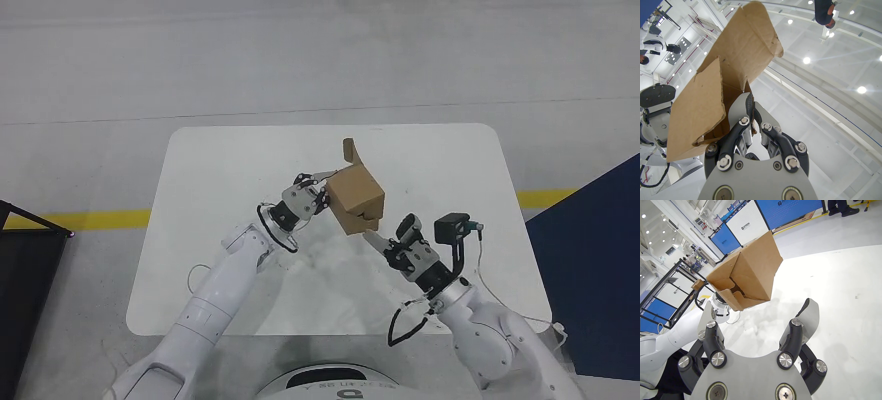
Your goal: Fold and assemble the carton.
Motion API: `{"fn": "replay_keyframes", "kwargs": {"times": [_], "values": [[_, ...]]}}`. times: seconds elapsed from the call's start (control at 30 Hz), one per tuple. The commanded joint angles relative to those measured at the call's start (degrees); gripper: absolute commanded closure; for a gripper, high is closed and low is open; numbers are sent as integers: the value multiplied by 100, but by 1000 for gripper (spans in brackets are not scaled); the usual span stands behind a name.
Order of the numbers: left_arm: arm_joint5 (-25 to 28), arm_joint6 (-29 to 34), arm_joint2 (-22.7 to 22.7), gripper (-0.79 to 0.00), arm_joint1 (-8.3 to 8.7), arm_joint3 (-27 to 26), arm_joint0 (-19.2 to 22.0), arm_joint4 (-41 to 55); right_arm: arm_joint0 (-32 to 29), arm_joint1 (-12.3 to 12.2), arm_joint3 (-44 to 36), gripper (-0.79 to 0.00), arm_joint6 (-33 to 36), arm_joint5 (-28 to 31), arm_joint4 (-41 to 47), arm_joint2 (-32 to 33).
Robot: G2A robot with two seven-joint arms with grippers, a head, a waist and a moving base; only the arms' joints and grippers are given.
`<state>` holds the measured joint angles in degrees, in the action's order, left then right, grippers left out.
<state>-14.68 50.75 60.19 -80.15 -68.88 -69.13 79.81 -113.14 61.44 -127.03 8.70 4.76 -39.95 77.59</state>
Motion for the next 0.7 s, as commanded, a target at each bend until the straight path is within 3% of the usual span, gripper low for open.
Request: {"fn": "replay_keyframes", "kwargs": {"times": [0.0,0.3,0.67], "values": [[-4,3,9,0,-2,-5,-9,-3,80,12,81,-711,-38,-111,1,-2],[-2,22,67,0,-8,-66,-48,-26,236,58,222,-650,-108,-400,106,5],[-20,71,99,0,-21,-84,-47,-69,426,104,195,-656,22,-472,-39,-227]]}}
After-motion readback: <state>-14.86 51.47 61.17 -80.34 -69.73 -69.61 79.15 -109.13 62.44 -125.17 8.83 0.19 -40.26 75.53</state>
